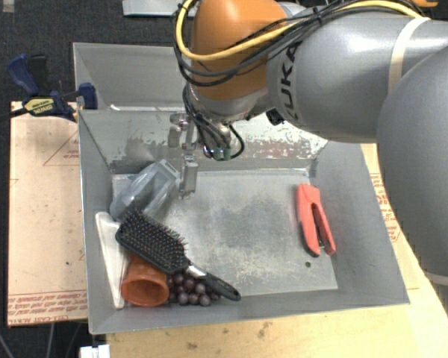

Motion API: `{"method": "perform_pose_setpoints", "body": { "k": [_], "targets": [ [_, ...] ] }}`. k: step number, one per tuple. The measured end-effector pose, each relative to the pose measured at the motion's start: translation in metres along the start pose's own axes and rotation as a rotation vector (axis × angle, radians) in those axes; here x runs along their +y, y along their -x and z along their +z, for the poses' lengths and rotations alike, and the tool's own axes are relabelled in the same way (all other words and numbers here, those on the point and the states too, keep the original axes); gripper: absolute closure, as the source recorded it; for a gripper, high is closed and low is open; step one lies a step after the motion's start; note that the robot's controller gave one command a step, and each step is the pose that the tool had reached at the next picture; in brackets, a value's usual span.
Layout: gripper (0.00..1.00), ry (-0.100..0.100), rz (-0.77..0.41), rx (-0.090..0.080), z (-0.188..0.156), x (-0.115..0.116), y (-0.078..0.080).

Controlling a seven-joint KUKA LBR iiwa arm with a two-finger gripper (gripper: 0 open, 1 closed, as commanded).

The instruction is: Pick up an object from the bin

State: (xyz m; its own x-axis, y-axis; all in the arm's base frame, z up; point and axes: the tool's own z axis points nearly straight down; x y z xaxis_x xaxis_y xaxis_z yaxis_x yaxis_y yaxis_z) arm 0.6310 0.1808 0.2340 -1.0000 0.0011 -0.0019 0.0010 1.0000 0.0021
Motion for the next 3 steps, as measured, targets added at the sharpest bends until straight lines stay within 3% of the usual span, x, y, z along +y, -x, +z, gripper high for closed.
{"method": "perform_pose_setpoints", "body": {
  "k": [1,2,3],
  "targets": [
    [0.0,0.001,-0.034,-0.005,0.047,-0.023,-0.036],
    [0.0,-0.005,-0.134,0.007,0.075,-0.025,-0.054],
    [0.0,-0.003,-0.13,-0.004,0.116,-0.004,-0.071]
  ]
}}
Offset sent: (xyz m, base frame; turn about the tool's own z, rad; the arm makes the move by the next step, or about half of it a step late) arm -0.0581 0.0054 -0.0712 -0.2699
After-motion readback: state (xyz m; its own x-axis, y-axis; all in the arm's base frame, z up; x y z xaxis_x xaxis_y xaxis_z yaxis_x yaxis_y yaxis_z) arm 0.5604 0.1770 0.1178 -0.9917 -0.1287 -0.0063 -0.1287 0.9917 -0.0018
